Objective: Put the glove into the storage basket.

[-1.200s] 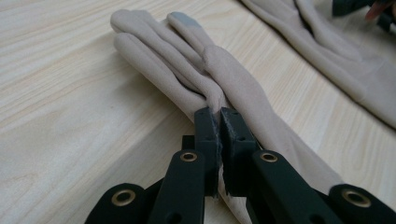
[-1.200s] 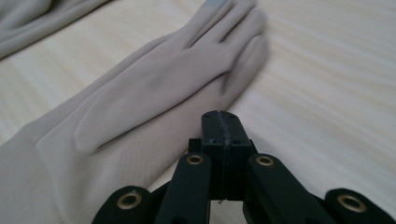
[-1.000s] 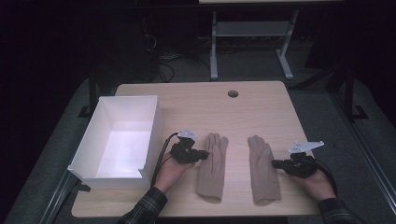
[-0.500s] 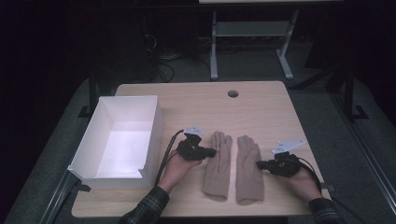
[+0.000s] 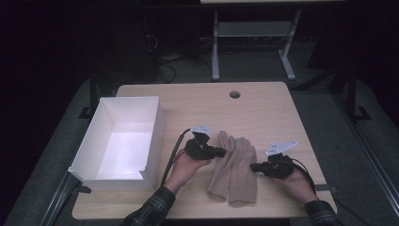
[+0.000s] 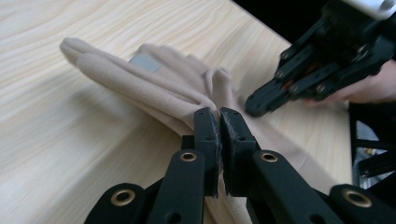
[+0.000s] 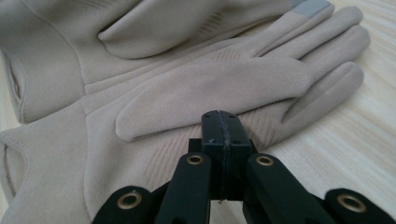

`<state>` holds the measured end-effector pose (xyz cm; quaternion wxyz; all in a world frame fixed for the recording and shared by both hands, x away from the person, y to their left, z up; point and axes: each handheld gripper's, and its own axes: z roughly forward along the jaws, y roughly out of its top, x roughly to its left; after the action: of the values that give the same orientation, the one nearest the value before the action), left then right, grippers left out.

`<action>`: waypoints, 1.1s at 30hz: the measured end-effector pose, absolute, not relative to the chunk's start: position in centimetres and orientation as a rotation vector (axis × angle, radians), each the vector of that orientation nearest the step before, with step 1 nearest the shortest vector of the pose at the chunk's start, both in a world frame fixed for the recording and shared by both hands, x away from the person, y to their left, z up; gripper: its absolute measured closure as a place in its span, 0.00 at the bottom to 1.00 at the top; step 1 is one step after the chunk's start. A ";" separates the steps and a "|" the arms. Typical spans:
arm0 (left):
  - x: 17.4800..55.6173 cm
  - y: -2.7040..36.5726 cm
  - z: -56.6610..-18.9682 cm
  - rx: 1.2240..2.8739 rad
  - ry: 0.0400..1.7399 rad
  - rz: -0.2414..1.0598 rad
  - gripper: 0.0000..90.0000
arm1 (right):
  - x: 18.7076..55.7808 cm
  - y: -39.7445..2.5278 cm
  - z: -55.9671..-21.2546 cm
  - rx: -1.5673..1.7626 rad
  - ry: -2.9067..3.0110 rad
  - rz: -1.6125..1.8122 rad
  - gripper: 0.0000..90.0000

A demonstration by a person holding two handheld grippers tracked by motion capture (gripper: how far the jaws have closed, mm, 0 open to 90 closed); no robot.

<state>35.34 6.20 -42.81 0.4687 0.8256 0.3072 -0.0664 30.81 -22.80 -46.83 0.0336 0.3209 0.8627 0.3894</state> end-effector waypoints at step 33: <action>32.7 0.0 -45.0 2.125 0.624 -0.247 0.95 | 31.2 -25.7 -45.8 1.081 2.494 1.184 0.65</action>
<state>32.73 -0.04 -45.00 0.4407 0.8560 0.2511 -0.0995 31.15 -25.69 -45.84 0.0880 0.3631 0.8379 0.3978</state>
